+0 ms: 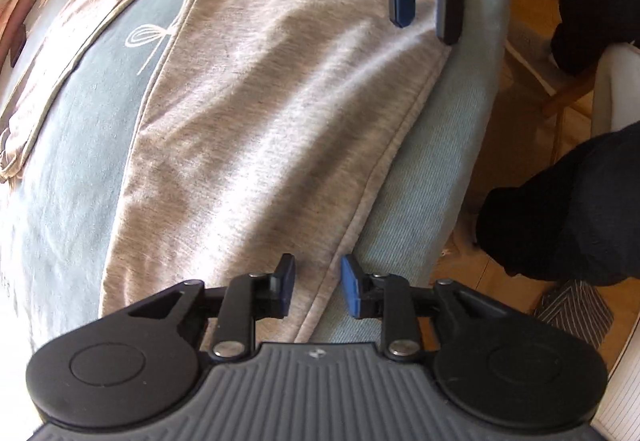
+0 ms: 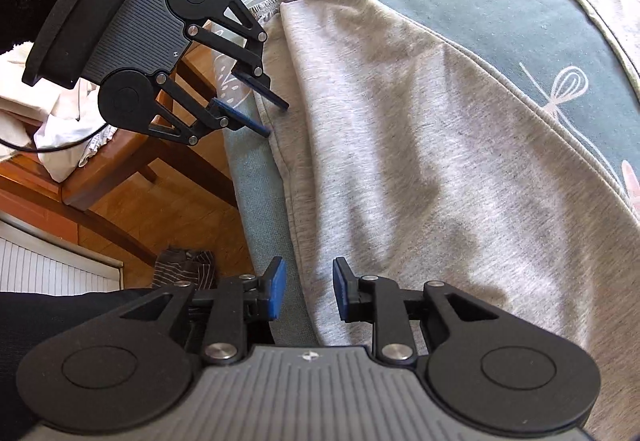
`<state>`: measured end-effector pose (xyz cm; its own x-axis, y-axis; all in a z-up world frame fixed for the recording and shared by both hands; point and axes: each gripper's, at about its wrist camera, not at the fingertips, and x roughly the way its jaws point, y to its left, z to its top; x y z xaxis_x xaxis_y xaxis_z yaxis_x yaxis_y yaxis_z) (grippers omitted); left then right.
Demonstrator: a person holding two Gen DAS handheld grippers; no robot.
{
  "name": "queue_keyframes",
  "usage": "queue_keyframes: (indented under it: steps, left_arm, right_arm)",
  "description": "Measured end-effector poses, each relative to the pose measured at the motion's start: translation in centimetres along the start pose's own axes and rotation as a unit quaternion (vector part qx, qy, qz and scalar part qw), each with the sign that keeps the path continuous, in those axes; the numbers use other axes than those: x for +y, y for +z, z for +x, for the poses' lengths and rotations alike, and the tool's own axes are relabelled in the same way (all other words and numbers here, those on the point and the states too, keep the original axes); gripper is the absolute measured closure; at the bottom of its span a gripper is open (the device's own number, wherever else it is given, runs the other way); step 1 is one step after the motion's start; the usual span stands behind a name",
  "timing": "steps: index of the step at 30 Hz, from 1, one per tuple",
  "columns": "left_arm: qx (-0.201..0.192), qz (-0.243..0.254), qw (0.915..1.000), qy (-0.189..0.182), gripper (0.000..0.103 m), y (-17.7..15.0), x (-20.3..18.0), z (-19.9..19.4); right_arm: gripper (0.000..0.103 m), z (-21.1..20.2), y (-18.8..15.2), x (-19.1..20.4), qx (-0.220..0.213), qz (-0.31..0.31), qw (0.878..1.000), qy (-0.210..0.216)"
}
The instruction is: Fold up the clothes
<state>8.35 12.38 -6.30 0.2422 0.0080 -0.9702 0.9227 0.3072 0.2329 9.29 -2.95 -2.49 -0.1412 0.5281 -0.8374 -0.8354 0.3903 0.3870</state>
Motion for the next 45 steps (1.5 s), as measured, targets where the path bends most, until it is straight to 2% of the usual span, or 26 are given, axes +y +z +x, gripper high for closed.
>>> queue_keyframes:
  steps: [3, 4, 5, 7, 9, 11, 13, 16, 19, 22, 23, 25, 27, 28, 29, 30, 31, 33, 34, 37, 39, 41, 42, 45]
  left_arm:
    - [-0.002, -0.058, 0.9982, -0.014, 0.068, -0.9, 1.7, -0.4]
    - [-0.003, -0.094, 0.9954, -0.021, 0.066, -1.4, 2.4, -0.5]
    - [-0.005, -0.136, 0.9902, -0.031, 0.064, -2.1, 3.2, -0.7]
    - [-0.008, -0.241, 0.9691, -0.053, 0.058, -4.0, 5.0, -0.9]
    - [-0.009, -0.342, 0.9378, -0.058, 0.054, -6.5, 6.4, -1.1]
    - [-0.009, -0.436, 0.8982, -0.052, 0.045, -9.1, 7.6, -1.3]
    - [-0.014, -0.516, 0.8561, -0.027, 0.041, -11.4, 8.6, -1.7]
    - [-0.027, -0.619, 0.7846, 0.005, 0.037, -14.8, 8.9, -2.0]
    - [-0.040, -0.676, 0.7350, 0.023, 0.037, -18.1, 9.3, -1.3]
    - [-0.057, -0.710, 0.7012, 0.020, 0.037, -20.1, 9.7, -0.6]
    - [-0.064, -0.716, 0.6952, 0.016, 0.037, -20.5, 9.8, -0.3]
    - [-0.071, -0.717, 0.6932, 0.014, 0.037, -20.6, 10.1, 0.4]
    - [-0.075, -0.711, 0.6991, 0.018, 0.038, -20.9, 10.2, 0.4]
    - [-0.072, -0.709, 0.7011, 0.022, 0.042, -20.9, 10.3, 0.6]
    - [-0.061, -0.709, 0.7019, 0.026, 0.046, -20.7, 10.4, 1.0]
    - [-0.057, -0.709, 0.7026, 0.023, 0.069, -20.7, 10.4, 1.2]
    - [-0.053, -0.709, 0.7031, 0.021, 0.083, -20.8, 10.4, 1.3]
    - [-0.046, -0.710, 0.7020, 0.023, 0.084, -20.9, 10.3, 1.3]
    - [-0.041, -0.709, 0.7039, 0.028, 0.084, -21.0, 10.3, 1.2]
    - [-0.036, -0.712, 0.7005, 0.035, 0.082, -21.5, 10.0, 1.1]
    - [-0.036, -0.718, 0.6943, 0.031, 0.082, -21.7, 9.9, 0.8]
    - [-0.045, -0.715, 0.6965, 0.031, 0.082, -21.5, 10.0, 0.5]
    - [-0.049, -0.712, 0.6997, 0.035, 0.082, -21.3, 10.1, 0.4]
    - [-0.045, -0.714, 0.6982, 0.033, 0.080, -21.3, 10.3, 1.0]
  right_arm:
    - [0.074, -0.1, 0.5, 0.1, -0.007, 0.002, 1.000, 0.012]
    - [0.074, 0.1, 0.8, 0.3, -0.009, 0.002, 1.000, 0.016]
    - [0.074, 0.3, 1.2, 0.5, -0.011, 0.001, 1.000, 0.020]
    - [0.072, 1.5, 2.5, 1.2, -0.018, -0.010, 1.000, 0.017]
    - [0.067, 2.4, 4.0, 2.1, -0.023, -0.032, 0.999, 0.009]
    - [0.065, 3.5, 5.9, 2.9, -0.028, -0.051, 0.998, -0.003]
    - [0.065, 4.6, 8.0, 3.7, -0.033, -0.067, 0.997, -0.014]
    - [0.065, 6.8, 10.7, 4.9, -0.046, -0.087, 0.995, -0.034]
    - [0.065, 9.3, 12.7, 6.0, -0.052, -0.101, 0.992, -0.054]
    - [0.065, 11.9, 14.2, 7.1, -0.051, -0.120, 0.988, -0.079]
    - [0.066, 12.8, 14.6, 7.4, -0.048, -0.128, 0.987, -0.088]
    - [0.068, 14.2, 15.0, 8.1, -0.039, -0.146, 0.981, -0.120]
    - [0.082, 14.9, 15.4, 8.4, -0.040, -0.160, 0.977, -0.135]
    - [0.086, 14.9, 15.5, 8.5, -0.037, -0.158, 0.978, -0.134]
    - [0.097, 14.8, 15.7, 8.5, -0.031, -0.149, 0.980, -0.126]
    - [0.099, 14.8, 16.1, 8.3, -0.024, -0.131, 0.985, -0.111]
    - [0.100, 14.7, 16.5, 8.1, -0.016, -0.113, 0.989, -0.095]
    - [0.100, 14.8, 17.2, 7.5, -0.005, -0.060, 0.998, -0.036]
    - [0.100, 15.0, 17.5, 7.5, 0.002, -0.049, 0.999, -0.020]
    - [0.101, 15.7, 18.1, 7.4, 0.017, -0.020, 0.999, 0.029]
    - [0.091, 16.1, 18.5, 7.4, 0.025, -0.002, 0.998, 0.062]
    - [0.091, 15.1, 18.6, 6.9, 0.005, -0.004, 0.998, 0.068]
    - [0.086, 14.7, 18.9, 6.3, -0.002, -0.015, 0.999, 0.049]
    - [0.077, 13.4, 20.0, 4.2, -0.022, -0.048, 0.999, -0.006]
